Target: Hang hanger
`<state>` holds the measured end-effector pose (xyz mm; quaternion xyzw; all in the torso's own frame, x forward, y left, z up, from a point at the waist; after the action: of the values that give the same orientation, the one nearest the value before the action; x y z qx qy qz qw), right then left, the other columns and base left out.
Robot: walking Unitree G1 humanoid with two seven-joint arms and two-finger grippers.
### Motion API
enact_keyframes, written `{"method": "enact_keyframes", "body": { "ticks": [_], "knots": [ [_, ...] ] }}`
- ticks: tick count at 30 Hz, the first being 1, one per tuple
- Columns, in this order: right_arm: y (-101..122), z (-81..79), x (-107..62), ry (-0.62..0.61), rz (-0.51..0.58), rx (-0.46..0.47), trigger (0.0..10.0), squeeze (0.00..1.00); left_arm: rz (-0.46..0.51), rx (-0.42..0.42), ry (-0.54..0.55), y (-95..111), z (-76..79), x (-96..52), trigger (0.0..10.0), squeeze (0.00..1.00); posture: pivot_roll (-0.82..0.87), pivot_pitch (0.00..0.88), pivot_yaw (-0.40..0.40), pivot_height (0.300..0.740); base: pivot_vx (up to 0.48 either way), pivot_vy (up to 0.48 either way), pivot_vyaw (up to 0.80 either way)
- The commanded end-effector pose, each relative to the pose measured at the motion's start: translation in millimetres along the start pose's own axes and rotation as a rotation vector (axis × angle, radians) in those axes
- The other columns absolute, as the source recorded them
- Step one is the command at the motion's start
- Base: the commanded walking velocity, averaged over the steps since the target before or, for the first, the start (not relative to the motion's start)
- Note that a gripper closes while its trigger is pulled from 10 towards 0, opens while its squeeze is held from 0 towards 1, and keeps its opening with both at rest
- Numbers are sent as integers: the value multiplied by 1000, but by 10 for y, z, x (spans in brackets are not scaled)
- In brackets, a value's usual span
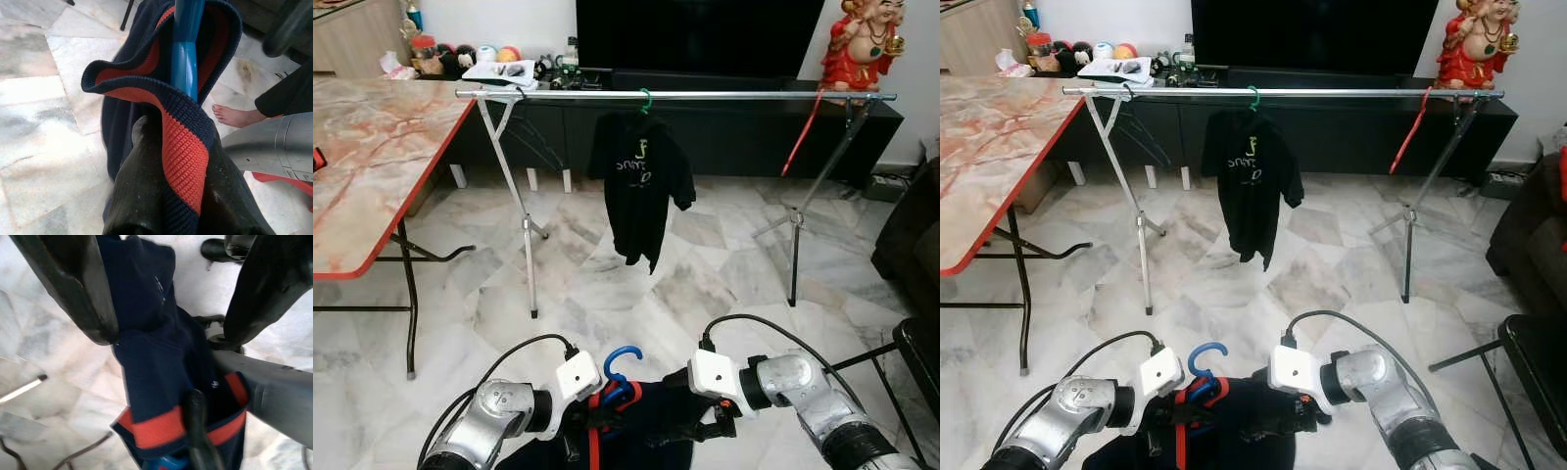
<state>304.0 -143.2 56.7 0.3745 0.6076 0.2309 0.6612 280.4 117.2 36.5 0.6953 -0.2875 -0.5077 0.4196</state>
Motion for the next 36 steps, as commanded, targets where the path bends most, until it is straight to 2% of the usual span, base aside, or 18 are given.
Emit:
{"method": "enact_keyframes", "body": {
  "ticks": [1,2,3,7,8,12,13,14,15,16,19,20,21,22,24,28,30,36],
  "knots": [
    [-24,117,-37,-142,-7,12,10000,929,-3,7,64,-42,-43,-32,0,0,99,64,-46,740,0,0,0],
    [-24,117,-37,-142,-7,12,10000,929,-3,7,64,-42,-43,-32,0,0,99,64,-46,740,0,0,0],
    [-37,157,-52,-198,-4,22,10000,0,-11,11,98,-69,-62,-44,0,0,99,64,-46,740,0,0,0],
    [-101,228,-108,-335,32,83,10000,0,-23,1,237,-132,-142,-91,0,0,103,64,-42,740,0,0,0],
    [-133,279,-145,-428,61,136,10000,0,-33,-7,314,-167,-184,-122,0,0,102,58,-40,740,0,0,0],
    [-232,366,-212,-619,117,275,10000,0,-83,-5,538,-233,-331,-211,0,0,100,54,-33,740,0,0,0],
    [-291,371,-220,-677,133,334,10000,0,-118,-22,621,-276,-385,-255,1647,0,97,52,-32,740,0,0,0],
    [-344,365,-221,-719,143,380,10000,0,-143,-37,672,-310,-414,-287,1647,0,96,51,-31,740,0,0,0],
    [-466,334,-207,-796,156,482,10000,0,-161,-51,740,-348,-439,-327,7451,0,98,46,-27,740,0,0,0],
    [-524,313,-195,-830,160,534,10000,0,-161,-52,767,-357,-445,-340,10000,0,98,46,-27,740,0,0,0],
    [-795,155,-115,-921,132,717,10000,0,-153,-80,822,-390,-435,-366,10000,0,98,35,-17,740,0,0,0],
    [-977,34,-79,-991,112,856,10000,0,-138,-91,850,-401,-427,-387,10000,0,94,31,-9,740,0,0,0],
    [-1089,-57,-52,-1034,101,944,10000,0,-116,-106,871,-405,-419,-402,10000,0,91,26,-7,740,0,0,0],
    [-1089,-57,-52,-1034,101,944,10000,0,-116,-106,871,-405,-419,-402,10000,0,91,26,-7,740,0,0,0],
    [-1305,-302,46,-1061,12,1035,10000,0,-65,-162,916,-414,-398,-430,10000,0,92,14,-1,740,0,0,0],
    [-1428,-468,103,-1072,-26,1105,10000,0,-61,-182,930,-444,-361,-441,10000,0,94,2,3,740,0,0,0],
    [-1538,-649,172,-1093,-47,1201,10000,0,-25,-203,962,-459,-323,-489,10000,0,86,0,9,740,0,0,0],
    [-1587,-849,306,-1091,-83,1212,10000,0,-24,-225,983,-531,-240,-557,10000,0,91,0,20,740,0,0,0]
  ]
}}
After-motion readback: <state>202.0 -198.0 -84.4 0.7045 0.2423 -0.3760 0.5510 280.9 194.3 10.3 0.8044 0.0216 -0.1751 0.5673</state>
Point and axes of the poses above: a point about 5 cm out from each wrist's last joint towards the gripper, its own x axis pointing out of the wrist towards the gripper, its own y axis along the axis of the wrist's last joint, z = x × y, the point moved 1 cm from there along x, pointing out of the wrist towards the gripper, and after that the axes turned 11 degrees about x, right-handed, at the moved point
